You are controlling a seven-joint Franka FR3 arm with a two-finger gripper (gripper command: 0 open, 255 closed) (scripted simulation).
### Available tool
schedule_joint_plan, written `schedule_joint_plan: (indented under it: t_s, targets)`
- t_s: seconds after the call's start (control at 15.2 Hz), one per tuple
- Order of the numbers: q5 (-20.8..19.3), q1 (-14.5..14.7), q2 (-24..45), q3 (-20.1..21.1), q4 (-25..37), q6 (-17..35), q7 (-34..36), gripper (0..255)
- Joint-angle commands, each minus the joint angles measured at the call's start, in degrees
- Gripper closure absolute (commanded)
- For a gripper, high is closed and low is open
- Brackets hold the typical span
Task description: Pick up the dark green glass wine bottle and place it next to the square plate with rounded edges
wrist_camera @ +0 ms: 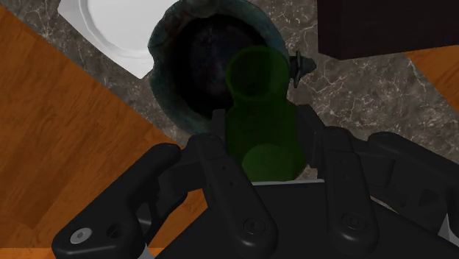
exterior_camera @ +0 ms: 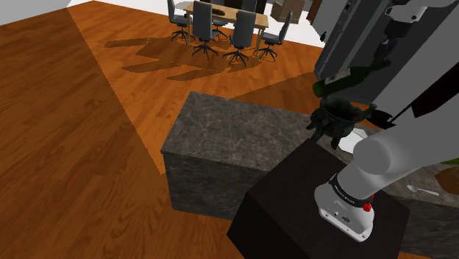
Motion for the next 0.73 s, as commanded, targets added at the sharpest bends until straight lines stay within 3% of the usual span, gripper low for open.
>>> schedule_joint_plan:
  t_s: [0.0,0.66]
  targets:
    - [-1.0,-1.0,-1.6,-0.8,0.8,-1.9,-1.9,255]
    - [-5.5,-5.2,-7.4,-5.5,6.8,-10.6,-12.5,255]
